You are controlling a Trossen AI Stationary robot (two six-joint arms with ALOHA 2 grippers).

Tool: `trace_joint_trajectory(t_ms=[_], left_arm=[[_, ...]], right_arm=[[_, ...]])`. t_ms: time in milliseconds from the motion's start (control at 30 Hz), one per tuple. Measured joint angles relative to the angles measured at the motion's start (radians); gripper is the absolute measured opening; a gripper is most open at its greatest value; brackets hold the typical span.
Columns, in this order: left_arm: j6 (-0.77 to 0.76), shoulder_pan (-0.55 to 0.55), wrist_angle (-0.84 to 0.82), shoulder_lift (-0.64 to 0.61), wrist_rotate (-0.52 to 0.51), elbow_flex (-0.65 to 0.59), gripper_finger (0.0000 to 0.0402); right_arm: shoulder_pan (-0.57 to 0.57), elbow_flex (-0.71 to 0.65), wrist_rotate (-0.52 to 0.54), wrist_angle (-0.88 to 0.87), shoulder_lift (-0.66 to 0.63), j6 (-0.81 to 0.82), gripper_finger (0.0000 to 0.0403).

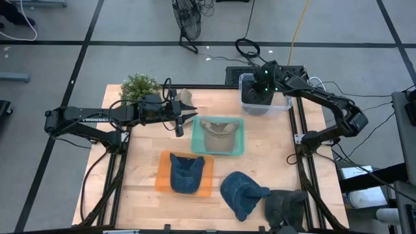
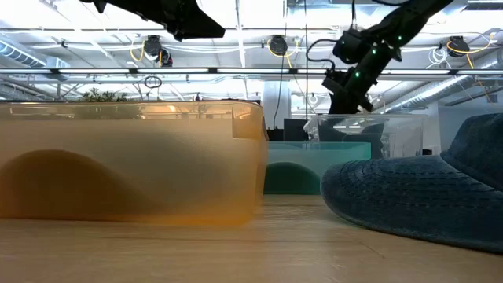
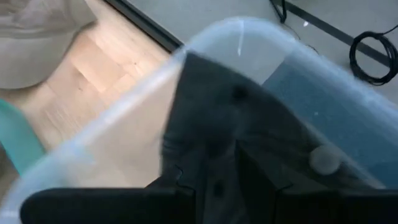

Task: Pick & Place hat
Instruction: Put the left black cap into the transparent bin, then put the brown cap into the blue bin

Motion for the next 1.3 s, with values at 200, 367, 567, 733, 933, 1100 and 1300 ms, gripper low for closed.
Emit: trace_joint_trajectory(t_ms=[200,367,567,733,933,1100,1300], left_arm=[[0.001,0.0,0.0,0.0,0.0,0.0,0.0097],[0.009,0.0,-0.001,0.0,0.0,0.0,0.0097],[0.008,0.0,-0.001,0.0,-0.006,0.0,0.0097],[0.006,0.0,-0.016,0.0,-0.009,0.0,0.0097],[0.029,0.0,-0.018,0.0,-0.01,0.0,0.0097],[0.029,0.003,-0.017,0.0,-0.01,0.0,0.0097],[0.011,0.022,-0.032,0.0,-0.01,0.0,0.0097]], right_arm=[[-0.004,-0.117,0.0,0.124,0.001,-0.003,0.0073],[-0.01,-0.129,0.003,0.109,-0.013,-0.02,0.0073],[-0.009,-0.129,0.004,0.093,-0.11,-0.019,0.0073],[-0.008,-0.129,0.004,0.084,-0.216,0.003,0.0073],[0.066,-0.197,-0.003,0.206,-0.302,0.086,0.0073],[0.192,-0.339,-0.056,0.421,-0.321,0.122,0.0073],[0.351,-0.356,-0.057,0.499,-0.364,0.135,0.0073]])
